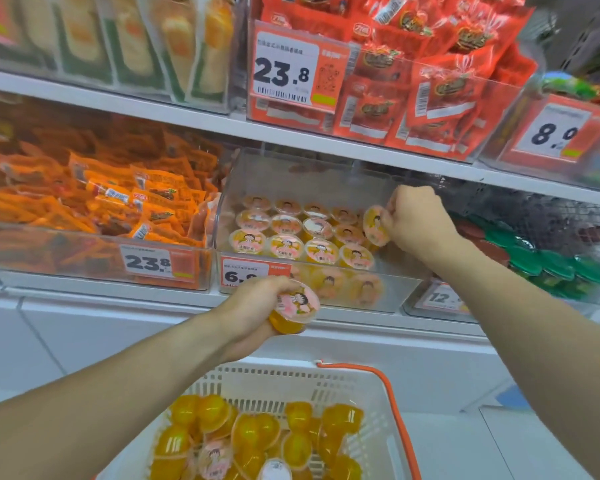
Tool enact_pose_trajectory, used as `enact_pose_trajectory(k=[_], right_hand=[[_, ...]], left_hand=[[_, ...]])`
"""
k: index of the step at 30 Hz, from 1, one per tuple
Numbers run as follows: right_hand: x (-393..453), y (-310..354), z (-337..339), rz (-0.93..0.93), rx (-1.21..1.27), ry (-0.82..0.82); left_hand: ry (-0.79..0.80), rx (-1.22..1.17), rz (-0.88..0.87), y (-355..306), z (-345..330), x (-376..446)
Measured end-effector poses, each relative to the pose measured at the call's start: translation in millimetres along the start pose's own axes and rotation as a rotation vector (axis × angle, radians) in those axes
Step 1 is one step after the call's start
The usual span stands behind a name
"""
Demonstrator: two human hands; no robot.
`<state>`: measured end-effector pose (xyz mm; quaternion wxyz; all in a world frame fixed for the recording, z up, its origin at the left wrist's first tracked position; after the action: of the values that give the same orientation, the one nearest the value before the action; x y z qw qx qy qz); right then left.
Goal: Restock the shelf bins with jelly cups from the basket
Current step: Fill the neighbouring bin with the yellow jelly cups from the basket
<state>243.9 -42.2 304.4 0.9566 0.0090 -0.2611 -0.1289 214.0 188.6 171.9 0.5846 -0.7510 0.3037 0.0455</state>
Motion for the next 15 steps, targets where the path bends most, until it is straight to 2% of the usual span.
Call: enact_pose_trajectory(k=[4, 8, 15], right_hand=[[1, 19, -19, 0.13, -0.252, 0.125], [-5, 18, -42, 0.141, -0.332, 0.205], [-9, -5, -69, -0.157, -0.144, 0.276]], left_hand=[[-0.014, -0.037, 0.013, 1, -2, 2], [-0.027, -0.047, 0.014, 2, -2, 6], [-0.031, -0.016, 0.021, 4, -1, 8]])
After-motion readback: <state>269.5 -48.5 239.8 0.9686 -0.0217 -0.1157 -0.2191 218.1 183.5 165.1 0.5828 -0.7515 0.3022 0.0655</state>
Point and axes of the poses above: each hand's wrist, its own x-axis towards the middle knuckle, its own z-axis out of the back of the hand, y = z × x, the point moved 7 cm from there along x, towards the middle knuckle, and after that the axes turned 7 degrees about -y, right-handed, at the moved point
